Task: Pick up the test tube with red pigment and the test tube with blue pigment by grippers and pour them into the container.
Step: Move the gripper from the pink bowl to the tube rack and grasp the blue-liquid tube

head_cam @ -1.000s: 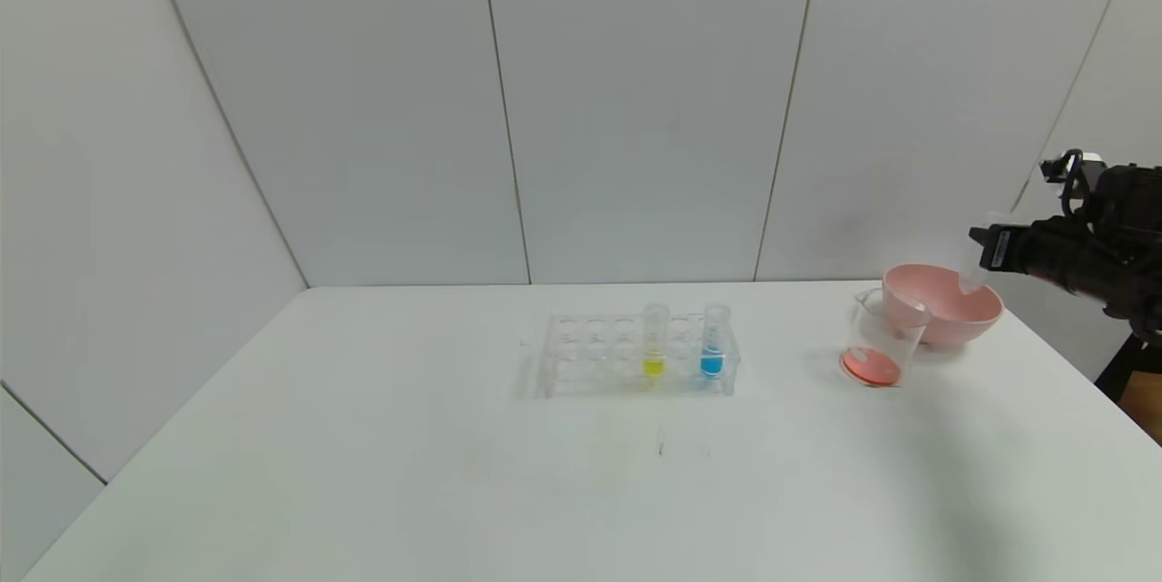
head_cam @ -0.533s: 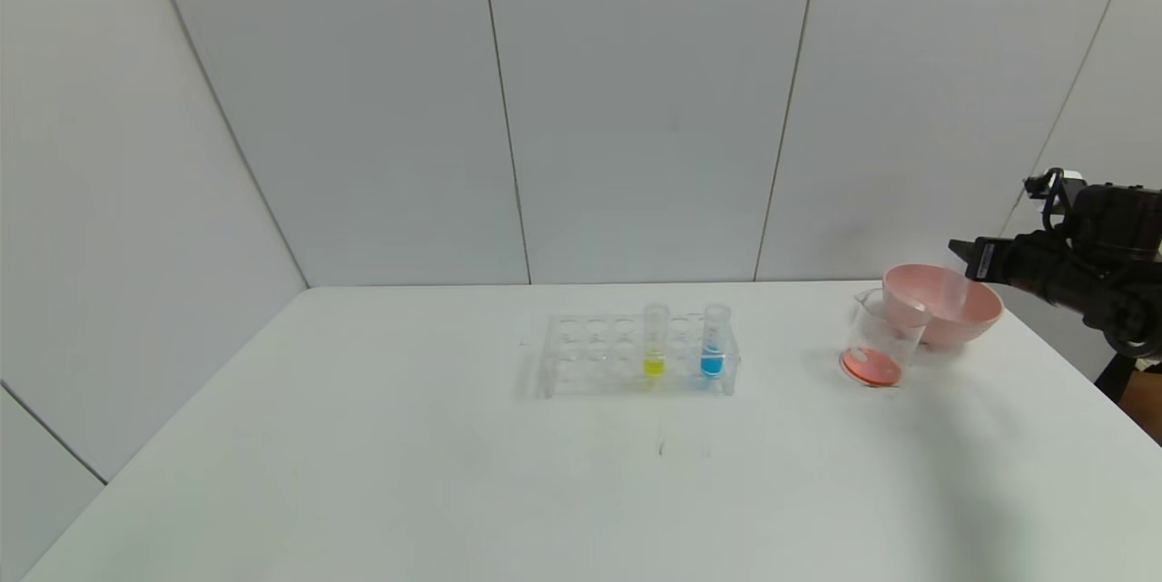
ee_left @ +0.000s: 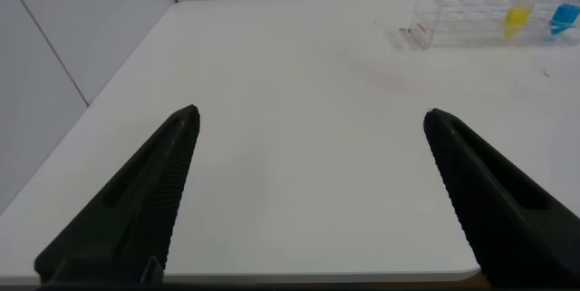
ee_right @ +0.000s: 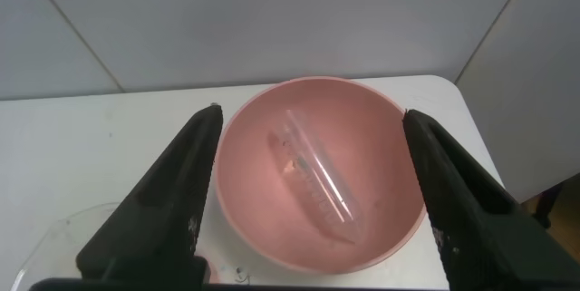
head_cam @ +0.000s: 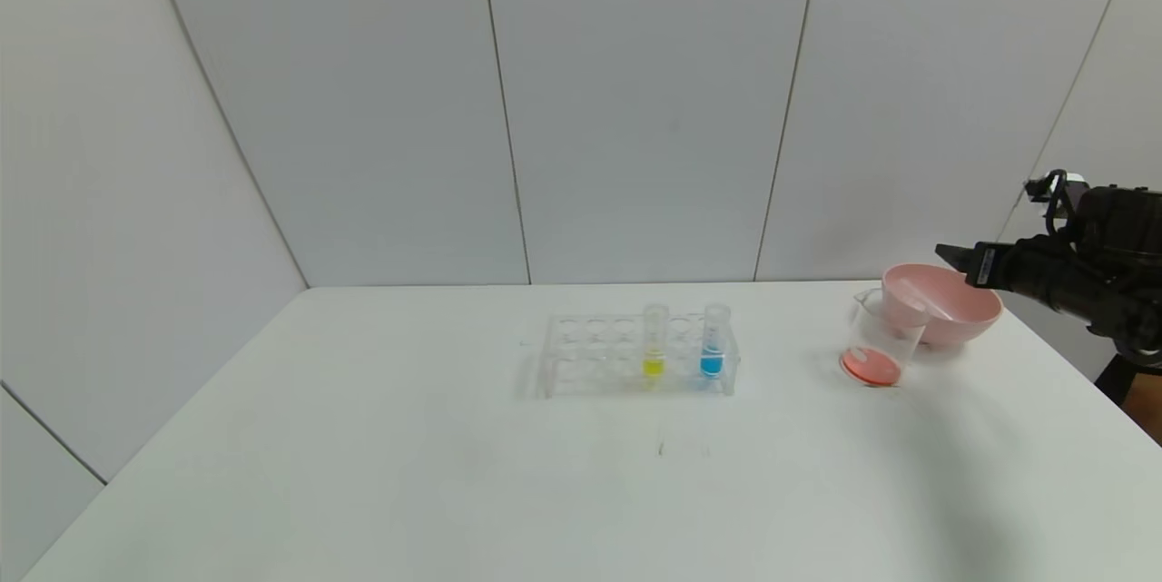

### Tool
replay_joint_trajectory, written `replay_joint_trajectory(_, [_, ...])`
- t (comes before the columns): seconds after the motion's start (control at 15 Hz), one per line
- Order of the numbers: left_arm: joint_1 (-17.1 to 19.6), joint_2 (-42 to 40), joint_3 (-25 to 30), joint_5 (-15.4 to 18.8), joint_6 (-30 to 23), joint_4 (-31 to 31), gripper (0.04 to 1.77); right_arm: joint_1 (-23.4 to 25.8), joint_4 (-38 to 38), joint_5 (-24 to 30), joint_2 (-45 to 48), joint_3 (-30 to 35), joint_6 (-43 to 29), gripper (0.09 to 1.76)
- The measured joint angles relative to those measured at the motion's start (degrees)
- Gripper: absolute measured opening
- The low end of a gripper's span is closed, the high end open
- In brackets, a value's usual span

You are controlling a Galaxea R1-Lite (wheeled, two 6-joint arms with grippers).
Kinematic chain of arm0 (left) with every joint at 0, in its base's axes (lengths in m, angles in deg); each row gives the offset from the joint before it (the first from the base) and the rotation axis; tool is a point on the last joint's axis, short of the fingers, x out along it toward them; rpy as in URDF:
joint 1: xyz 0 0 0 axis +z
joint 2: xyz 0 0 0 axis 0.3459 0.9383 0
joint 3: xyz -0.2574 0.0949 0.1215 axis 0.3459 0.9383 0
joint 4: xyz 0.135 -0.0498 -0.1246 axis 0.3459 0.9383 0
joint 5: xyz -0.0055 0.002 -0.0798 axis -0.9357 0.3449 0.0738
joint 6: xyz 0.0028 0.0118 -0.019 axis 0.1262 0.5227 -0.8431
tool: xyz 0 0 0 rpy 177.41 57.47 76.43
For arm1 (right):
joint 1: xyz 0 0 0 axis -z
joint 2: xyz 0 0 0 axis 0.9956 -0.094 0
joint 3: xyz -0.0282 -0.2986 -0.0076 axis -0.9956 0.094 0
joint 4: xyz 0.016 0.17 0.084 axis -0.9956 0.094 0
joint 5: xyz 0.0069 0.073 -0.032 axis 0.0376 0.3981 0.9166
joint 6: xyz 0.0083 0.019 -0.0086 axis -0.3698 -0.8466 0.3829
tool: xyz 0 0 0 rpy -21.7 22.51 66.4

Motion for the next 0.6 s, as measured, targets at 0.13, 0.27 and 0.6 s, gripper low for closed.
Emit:
replay_joint_trajectory(0.13, [0.0,0.0,0.0,0.0,0.0,0.0,1.76,-1.73,-0.04,-0.13,3.34,3.97,0.0,1.49])
replay_joint_trajectory(0.27, [0.0,0.0,0.0,0.0,0.0,0.0,1.76,-3.83,0.07,-0.21,7.83,9.12,-0.09,1.54])
replay_joint_trajectory(0.6, [0.0,0.0,0.0,0.0,0.0,0.0,1.76,-11.12,0.2,-1.39,21.42,22.99,-0.94,1.62])
